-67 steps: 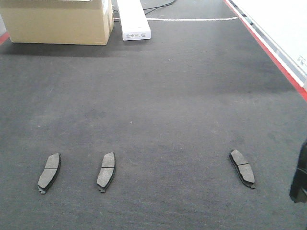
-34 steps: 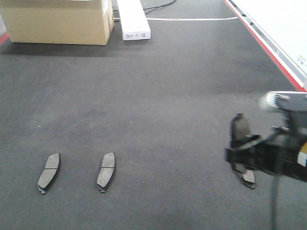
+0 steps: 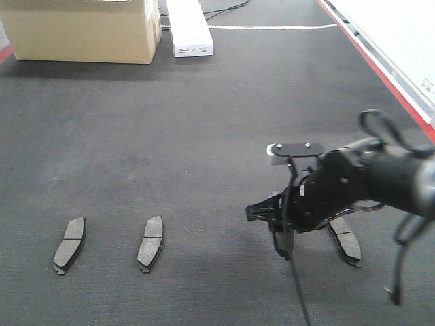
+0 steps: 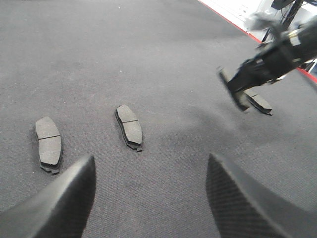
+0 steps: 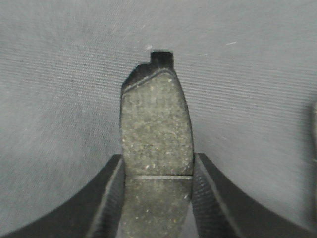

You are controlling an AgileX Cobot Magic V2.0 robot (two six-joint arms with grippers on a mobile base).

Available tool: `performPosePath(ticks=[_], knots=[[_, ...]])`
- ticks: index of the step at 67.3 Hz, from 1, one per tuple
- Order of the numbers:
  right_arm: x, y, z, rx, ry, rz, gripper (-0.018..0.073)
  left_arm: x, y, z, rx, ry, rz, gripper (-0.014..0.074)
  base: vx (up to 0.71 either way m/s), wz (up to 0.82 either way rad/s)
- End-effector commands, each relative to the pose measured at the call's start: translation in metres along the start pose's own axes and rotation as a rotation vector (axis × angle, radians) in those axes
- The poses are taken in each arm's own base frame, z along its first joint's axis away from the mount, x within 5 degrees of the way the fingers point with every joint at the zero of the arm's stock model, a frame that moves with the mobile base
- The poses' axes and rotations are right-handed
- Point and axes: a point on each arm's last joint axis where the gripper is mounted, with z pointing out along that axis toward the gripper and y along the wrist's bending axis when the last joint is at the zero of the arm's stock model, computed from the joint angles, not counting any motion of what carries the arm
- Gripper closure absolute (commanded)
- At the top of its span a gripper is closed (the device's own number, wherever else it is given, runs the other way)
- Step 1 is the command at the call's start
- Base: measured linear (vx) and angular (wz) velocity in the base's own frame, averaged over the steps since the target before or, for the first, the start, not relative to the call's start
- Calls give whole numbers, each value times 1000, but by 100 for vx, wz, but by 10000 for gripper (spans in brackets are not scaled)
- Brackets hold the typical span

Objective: Move and align brake pads A on conveyor
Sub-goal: 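Lower the right gripper and set its brake pad beside the other pad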

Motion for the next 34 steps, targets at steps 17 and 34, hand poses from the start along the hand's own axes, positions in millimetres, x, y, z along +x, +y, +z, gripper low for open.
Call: performPosePath(ticks=[17, 34], knots=[[-22, 5, 36, 16, 83, 17, 338, -12, -4, -2, 31, -78, -4, 126, 0, 0], [-33, 8, 22, 26, 84, 9, 115, -12, -4, -2, 31, -78, -4, 126, 0, 0]])
